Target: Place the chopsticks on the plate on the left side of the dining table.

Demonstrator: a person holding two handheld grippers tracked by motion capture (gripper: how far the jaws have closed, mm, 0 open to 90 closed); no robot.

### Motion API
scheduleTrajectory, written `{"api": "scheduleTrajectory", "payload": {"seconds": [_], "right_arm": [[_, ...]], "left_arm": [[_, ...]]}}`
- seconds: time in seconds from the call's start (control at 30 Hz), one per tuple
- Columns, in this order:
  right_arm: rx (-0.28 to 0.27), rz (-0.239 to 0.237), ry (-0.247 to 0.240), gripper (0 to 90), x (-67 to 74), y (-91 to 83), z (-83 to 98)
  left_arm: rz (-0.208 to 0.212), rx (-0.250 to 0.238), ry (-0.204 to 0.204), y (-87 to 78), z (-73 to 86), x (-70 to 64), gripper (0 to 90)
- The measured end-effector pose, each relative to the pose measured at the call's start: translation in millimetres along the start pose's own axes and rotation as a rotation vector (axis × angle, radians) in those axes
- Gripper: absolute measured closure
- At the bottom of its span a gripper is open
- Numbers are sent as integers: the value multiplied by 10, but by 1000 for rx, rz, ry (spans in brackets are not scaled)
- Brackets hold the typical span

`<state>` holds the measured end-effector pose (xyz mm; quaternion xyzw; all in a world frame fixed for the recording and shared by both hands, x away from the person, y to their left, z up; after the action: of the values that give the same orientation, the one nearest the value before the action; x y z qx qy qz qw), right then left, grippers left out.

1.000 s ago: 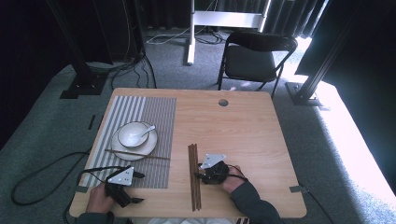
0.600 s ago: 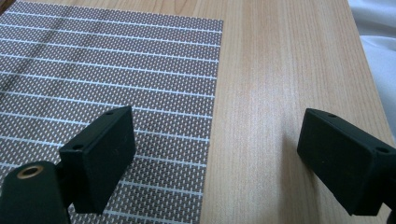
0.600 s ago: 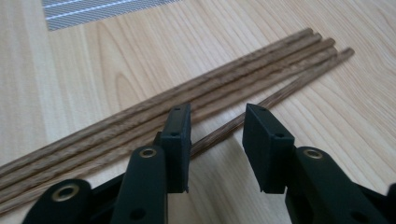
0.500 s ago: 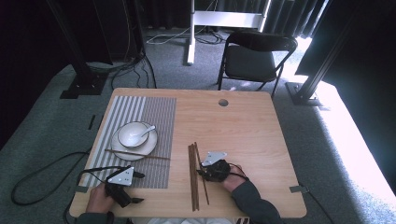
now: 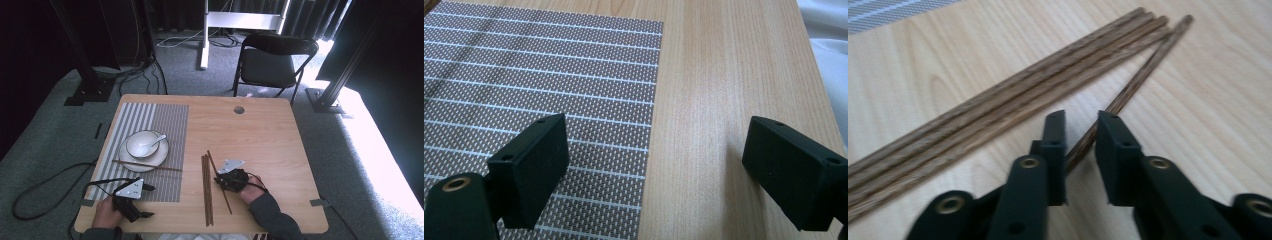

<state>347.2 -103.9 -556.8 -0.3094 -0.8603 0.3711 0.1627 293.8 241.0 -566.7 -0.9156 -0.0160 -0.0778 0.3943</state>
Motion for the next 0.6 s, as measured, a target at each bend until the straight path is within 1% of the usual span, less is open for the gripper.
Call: {"api": "scheduleTrajectory", "payload": {"seconds": [0.13, 0.3, 0.33, 0.43, 0.53, 0.6], "right_arm": [[-9, 28, 20, 792, -23, 8, -2], [-8, 36, 33, 771, -42, 10, -9], [11, 31, 46, 727, -57, -4, -12], [31, 7, 57, 684, -79, -28, -1], [41, -4, 61, 681, -96, -45, 11], [46, -6, 66, 700, -99, -49, 11]], "left_arm": [[-1, 0, -1, 0, 0, 0, 116], [-1, 0, -1, 0, 0, -1, 116], [-1, 0, -1, 0, 0, -1, 116], [-1, 0, 0, 0, 0, -1, 116], [-1, 0, -1, 1, -1, -1, 116], [-1, 0, -1, 1, -1, -1, 116]]}}
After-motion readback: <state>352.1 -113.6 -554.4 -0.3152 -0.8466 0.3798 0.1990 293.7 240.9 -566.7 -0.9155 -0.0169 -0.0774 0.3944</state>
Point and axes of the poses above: each handheld gripper's, and its own axes: y roughly forward along the jaws, z roughly out of its underside, x roughly to its left, the point moved 3 cm from there along y, roughly forward along the jaws, and after that the axes turned 11 degrees about y, right-handed, at the moved point
